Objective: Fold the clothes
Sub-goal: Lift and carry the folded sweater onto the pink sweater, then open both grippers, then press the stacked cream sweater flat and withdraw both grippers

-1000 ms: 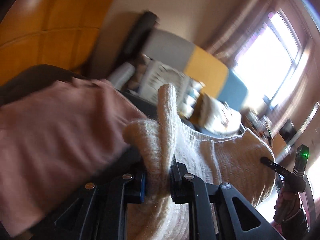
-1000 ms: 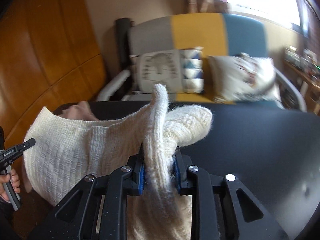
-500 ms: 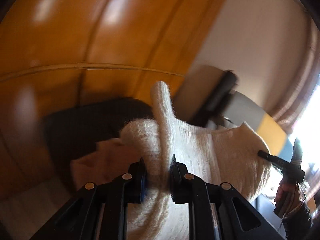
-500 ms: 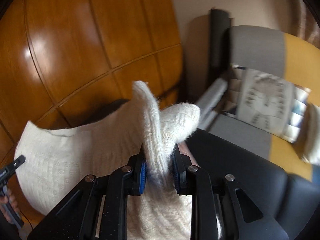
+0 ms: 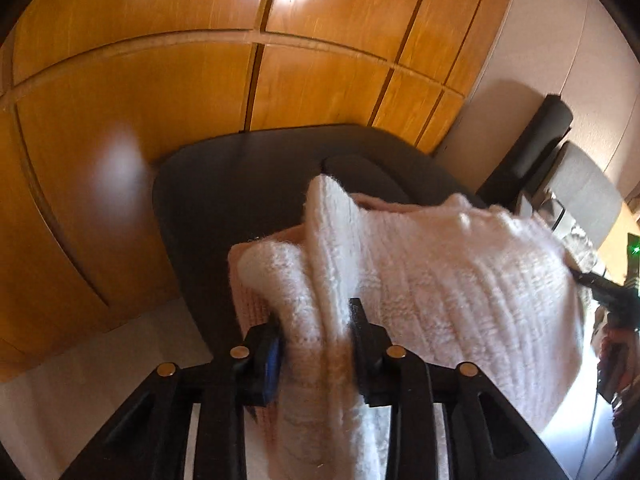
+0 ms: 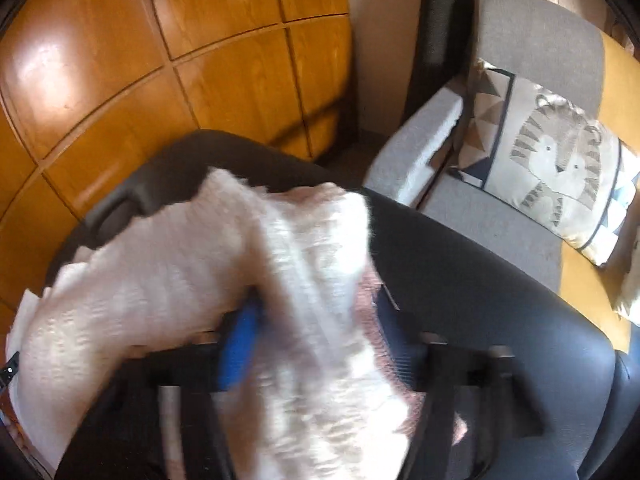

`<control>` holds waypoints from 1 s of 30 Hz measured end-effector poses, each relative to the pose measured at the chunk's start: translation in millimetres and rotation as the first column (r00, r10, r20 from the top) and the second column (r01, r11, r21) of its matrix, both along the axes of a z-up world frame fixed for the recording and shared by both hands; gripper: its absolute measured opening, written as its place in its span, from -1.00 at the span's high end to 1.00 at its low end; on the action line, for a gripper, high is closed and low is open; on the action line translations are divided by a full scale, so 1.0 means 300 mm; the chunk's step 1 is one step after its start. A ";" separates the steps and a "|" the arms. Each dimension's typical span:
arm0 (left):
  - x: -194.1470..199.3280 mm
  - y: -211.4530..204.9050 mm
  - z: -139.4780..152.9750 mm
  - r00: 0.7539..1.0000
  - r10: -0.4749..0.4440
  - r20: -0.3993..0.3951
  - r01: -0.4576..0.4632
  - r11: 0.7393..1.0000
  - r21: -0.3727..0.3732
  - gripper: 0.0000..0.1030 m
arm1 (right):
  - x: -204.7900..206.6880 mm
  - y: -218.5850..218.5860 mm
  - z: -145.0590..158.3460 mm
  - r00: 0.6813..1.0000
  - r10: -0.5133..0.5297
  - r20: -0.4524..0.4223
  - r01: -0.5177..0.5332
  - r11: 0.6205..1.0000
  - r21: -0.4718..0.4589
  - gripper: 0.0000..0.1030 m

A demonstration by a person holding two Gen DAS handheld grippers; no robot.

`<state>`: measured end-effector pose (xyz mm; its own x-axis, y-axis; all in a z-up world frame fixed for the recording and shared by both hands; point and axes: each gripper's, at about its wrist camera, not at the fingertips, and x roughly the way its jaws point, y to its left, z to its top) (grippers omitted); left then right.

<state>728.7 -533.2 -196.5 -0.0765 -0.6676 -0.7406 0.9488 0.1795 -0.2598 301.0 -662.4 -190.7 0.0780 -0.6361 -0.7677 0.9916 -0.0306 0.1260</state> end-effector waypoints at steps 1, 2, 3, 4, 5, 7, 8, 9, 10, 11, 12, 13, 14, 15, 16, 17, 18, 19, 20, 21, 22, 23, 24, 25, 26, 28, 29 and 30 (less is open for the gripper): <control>0.002 0.000 -0.002 1.000 0.001 -0.002 0.000 1.000 0.004 0.35 | -0.006 0.011 0.007 1.000 -0.014 -0.002 0.014 1.000 -0.010 -0.58; 0.010 0.002 0.003 1.000 0.004 -0.011 -0.004 1.000 0.006 0.32 | -0.008 0.024 0.023 0.999 -0.033 -0.008 0.033 0.999 -0.031 -0.58; 0.020 0.006 0.007 1.000 0.008 -0.021 -0.008 1.000 0.007 0.31 | -0.008 0.036 0.044 0.998 -0.052 -0.017 0.051 0.997 -0.060 -0.58; 0.034 0.015 0.012 0.999 0.018 -0.035 -0.017 1.000 0.004 0.31 | -0.004 0.053 0.070 0.997 -0.067 -0.025 0.064 0.993 -0.095 -0.58; 0.047 0.029 0.018 0.998 0.036 -0.045 -0.036 0.999 -0.005 0.30 | 0.005 0.072 0.098 0.997 -0.074 -0.034 0.069 0.989 -0.134 -0.58; 0.070 0.060 0.034 0.995 0.086 -0.047 -0.087 0.996 -0.028 0.30 | 0.040 0.102 0.147 0.996 -0.070 -0.055 0.057 0.976 -0.208 -0.61; 0.081 0.076 0.044 0.992 0.116 -0.041 -0.118 0.992 -0.043 0.30 | 0.067 0.105 0.158 0.997 -0.043 -0.059 0.029 0.974 -0.226 -0.66; 0.082 0.085 0.056 0.989 0.146 -0.027 -0.147 0.988 -0.057 0.30 | 0.097 0.104 0.163 0.998 -0.005 -0.062 -0.010 0.971 -0.237 -0.67; 0.065 0.091 0.074 0.984 0.177 0.003 -0.176 0.981 -0.077 0.30 | 0.130 0.097 0.159 0.997 0.039 -0.067 -0.054 0.971 -0.235 -0.67; 0.047 0.097 0.092 0.978 0.204 0.031 -0.200 0.975 -0.099 0.34 | 0.164 0.087 0.143 0.994 0.083 -0.074 -0.097 0.971 -0.219 -0.67; 0.028 0.097 0.106 0.980 0.195 0.050 -0.187 0.974 -0.125 0.35 | 0.197 0.077 0.122 0.989 0.124 -0.078 -0.137 0.970 -0.201 -0.67; 0.010 0.095 0.120 0.981 0.184 0.068 -0.172 0.974 -0.151 0.35 | 0.216 0.066 0.097 0.986 0.147 -0.081 -0.159 0.971 -0.180 -0.67; -0.005 0.083 0.134 0.985 0.152 0.083 -0.137 0.976 -0.169 0.34 | 0.225 0.055 0.068 0.984 0.155 -0.083 -0.166 0.974 -0.157 -0.67; -0.033 0.075 0.136 0.988 0.113 0.103 -0.093 0.979 -0.180 0.34 | 0.233 0.044 0.040 0.983 0.163 -0.086 -0.173 0.976 -0.134 -0.67; -0.062 0.061 0.131 0.990 0.070 0.121 -0.047 0.982 -0.182 0.34 | 0.242 0.032 0.011 0.981 0.171 -0.088 -0.180 0.977 -0.111 -0.67; -0.098 0.042 0.119 0.991 0.023 0.133 0.001 0.984 -0.177 0.34 | 0.250 0.021 -0.017 0.980 0.179 -0.089 -0.186 0.979 -0.087 -0.67; -0.130 0.016 0.102 0.990 -0.015 0.141 0.038 0.985 -0.167 0.34 | 0.250 0.012 -0.041 0.979 0.183 -0.090 -0.190 0.979 -0.074 -0.67; -0.146 0.005 0.079 0.988 -0.035 0.148 0.057 0.987 -0.151 0.34 | 0.243 0.008 -0.056 0.979 0.186 -0.086 -0.193 0.979 -0.071 -0.68; -0.153 -0.021 0.045 0.987 -0.042 0.154 0.061 0.991 -0.120 0.34 | 0.235 0.007 -0.067 0.978 0.192 -0.079 -0.198 0.978 -0.072 -0.73; -0.159 -0.047 0.011 0.986 -0.048 0.157 0.063 0.994 -0.089 0.34 | 0.228 0.006 -0.078 0.978 0.198 -0.071 -0.203 0.976 -0.074 -0.77; -0.155 -0.068 -0.028 0.988 -0.046 0.148 0.056 0.996 -0.068 0.34 | 0.225 0.007 -0.082 0.978 0.199 -0.067 -0.204 0.976 -0.072 -0.80; -0.148 -0.077 -0.050 0.989 -0.035 0.143 0.046 0.996 -0.077 0.34 | 0.225 0.011 -0.078 0.978 0.197 -0.067 -0.201 0.977 -0.070 -0.84; -0.144 -0.074 -0.062 0.989 -0.021 0.148 0.037 0.994 -0.106 0.33 | 0.225 0.015 -0.075 0.979 0.195 -0.066 -0.199 0.978 -0.067 -0.86; -0.144 -0.070 -0.070 0.988 -0.018 0.153 0.036 0.993 -0.116 0.33 | 0.225 0.019 -0.072 0.979 0.193 -0.066 -0.197 0.978 -0.064 -0.87; -0.148 -0.073 -0.076 0.986 -0.020 0.167 0.040 0.992 -0.117 0.33 | 0.225 0.024 -0.069 0.980 0.190 -0.065 -0.194 0.979 -0.061 -0.87; -0.152 -0.079 -0.083 0.982 -0.024 0.189 0.047 0.992 -0.118 0.33 | 0.225 0.032 -0.063 0.980 0.186 -0.064 -0.190 0.980 -0.055 -0.87; -0.153 -0.081 -0.085 0.980 -0.025 0.196 0.049 0.992 -0.117 0.33 | 0.225 0.036 -0.060 0.981 0.184 -0.064 -0.187 0.981 -0.052 -0.88; -0.154 -0.081 -0.085 0.980 -0.027 0.197 0.050 0.992 -0.113 0.33 | 0.225 0.040 -0.056 0.981 0.182 -0.063 -0.185 0.982 -0.049 -0.88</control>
